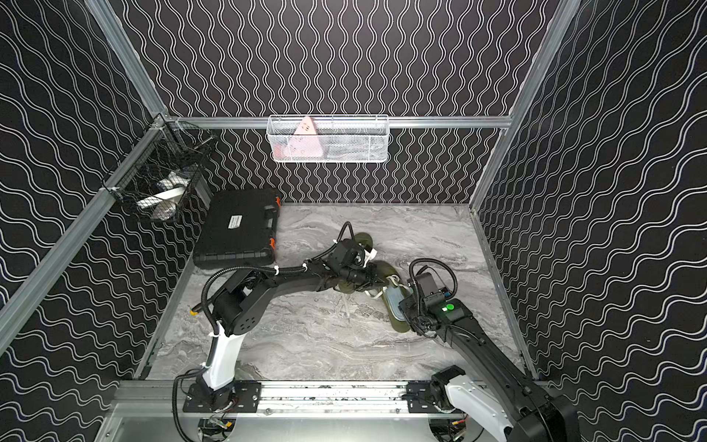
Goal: Insert the insole into the shoe
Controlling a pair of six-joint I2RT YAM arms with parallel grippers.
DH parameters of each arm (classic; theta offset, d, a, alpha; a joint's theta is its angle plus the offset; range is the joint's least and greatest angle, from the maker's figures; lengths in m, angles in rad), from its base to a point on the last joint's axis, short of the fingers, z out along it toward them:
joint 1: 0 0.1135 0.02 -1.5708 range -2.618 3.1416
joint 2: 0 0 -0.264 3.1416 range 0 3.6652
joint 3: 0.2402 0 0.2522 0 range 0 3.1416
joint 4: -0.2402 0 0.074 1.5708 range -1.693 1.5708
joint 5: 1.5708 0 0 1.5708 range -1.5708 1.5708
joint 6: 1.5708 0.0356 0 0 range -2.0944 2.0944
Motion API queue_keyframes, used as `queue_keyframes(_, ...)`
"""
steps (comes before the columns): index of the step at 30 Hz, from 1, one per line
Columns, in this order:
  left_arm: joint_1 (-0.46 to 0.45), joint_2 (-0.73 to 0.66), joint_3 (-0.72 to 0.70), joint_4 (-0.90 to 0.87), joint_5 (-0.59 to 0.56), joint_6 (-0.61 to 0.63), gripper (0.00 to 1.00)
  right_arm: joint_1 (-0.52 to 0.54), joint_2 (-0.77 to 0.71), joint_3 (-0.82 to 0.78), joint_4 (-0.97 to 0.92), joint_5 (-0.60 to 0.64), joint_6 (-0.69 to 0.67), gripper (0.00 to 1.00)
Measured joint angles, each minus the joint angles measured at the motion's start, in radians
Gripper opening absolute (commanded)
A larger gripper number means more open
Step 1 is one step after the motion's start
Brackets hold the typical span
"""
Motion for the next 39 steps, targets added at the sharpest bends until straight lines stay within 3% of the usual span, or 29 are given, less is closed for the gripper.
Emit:
queue_keyframes(14, 0.0, -0.002, -0.01, -0.003, 0.0, 0.003, 0.0, 0.0, -0.104, -0.041, -0.034, -0.029, 0.035, 0.39)
queue_keyframes(26, 0.0, -0.01, -0.013, -0.019, -0.001, 0.014, 0.0, 0.001, -0.072, -0.084, 0.049, -0.092, 0.06, 0.25)
queue_keyframes(33, 0.0, -0.012, -0.013, -0.025, -0.007, 0.026, 0.0, 0.001, -0.016, -0.058, 0.068, -0.089, 0.044, 0.01)
queue_keyframes(39, 0.0, -0.016, -0.021, -0.025, -0.02, 0.029, 0.0, 0.001, 0.048, -0.018, 0.053, -0.062, 0.011, 0.0)
